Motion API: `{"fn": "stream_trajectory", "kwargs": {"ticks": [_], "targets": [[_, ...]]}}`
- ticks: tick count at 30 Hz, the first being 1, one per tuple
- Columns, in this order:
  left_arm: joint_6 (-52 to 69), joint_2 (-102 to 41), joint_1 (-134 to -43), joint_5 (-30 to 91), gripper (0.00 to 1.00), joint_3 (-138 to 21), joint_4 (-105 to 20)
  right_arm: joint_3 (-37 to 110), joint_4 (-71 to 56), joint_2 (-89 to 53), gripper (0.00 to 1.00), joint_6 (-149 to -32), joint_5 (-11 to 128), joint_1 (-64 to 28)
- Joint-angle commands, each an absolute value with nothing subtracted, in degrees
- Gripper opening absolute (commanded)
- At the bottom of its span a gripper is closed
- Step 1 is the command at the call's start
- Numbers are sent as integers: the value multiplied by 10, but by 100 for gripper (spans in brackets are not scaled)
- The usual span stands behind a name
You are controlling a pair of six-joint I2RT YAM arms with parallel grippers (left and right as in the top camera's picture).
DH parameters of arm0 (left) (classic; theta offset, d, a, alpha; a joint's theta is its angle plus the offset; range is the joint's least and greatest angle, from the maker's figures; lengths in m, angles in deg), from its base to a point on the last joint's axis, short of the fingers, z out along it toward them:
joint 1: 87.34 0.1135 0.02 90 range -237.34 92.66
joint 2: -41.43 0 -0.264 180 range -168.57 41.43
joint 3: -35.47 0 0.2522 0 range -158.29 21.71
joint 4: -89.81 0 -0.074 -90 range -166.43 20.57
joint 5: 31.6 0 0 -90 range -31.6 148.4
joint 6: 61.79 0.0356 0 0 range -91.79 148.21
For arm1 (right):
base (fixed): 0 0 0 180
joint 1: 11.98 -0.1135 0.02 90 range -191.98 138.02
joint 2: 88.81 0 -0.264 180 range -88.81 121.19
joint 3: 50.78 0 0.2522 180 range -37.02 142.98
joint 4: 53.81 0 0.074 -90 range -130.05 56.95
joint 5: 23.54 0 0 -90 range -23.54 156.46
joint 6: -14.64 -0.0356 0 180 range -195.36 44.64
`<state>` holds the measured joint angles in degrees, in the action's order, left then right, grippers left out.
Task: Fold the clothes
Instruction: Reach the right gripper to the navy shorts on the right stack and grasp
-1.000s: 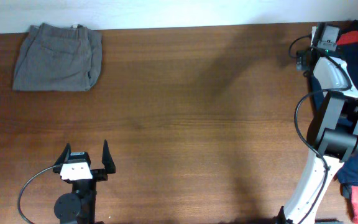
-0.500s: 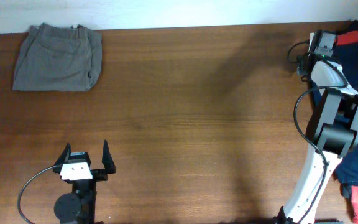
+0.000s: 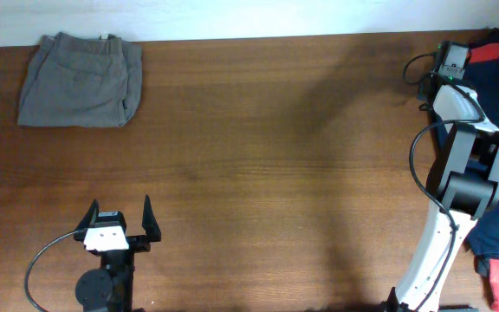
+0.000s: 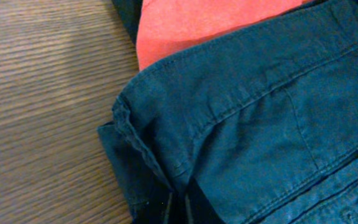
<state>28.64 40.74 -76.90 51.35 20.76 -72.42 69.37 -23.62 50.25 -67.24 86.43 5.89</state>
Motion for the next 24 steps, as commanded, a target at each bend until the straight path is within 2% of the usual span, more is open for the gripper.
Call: {"fn": "stream_trajectory", "kwargs": {"ticks": [1, 8, 13, 24], "targets": [[291, 411, -767, 507, 99, 212, -725, 701, -238, 514, 4, -688, 866, 60], [291, 411, -767, 507, 99, 212, -725, 719, -201, 502, 4, -693, 866, 60], [291, 411, -767, 507, 99, 212, -725, 725, -190, 463, 4, -749, 862, 60], [291, 411, -767, 507, 99, 212, -725, 725, -132, 339, 4, -755, 746, 17]]}}
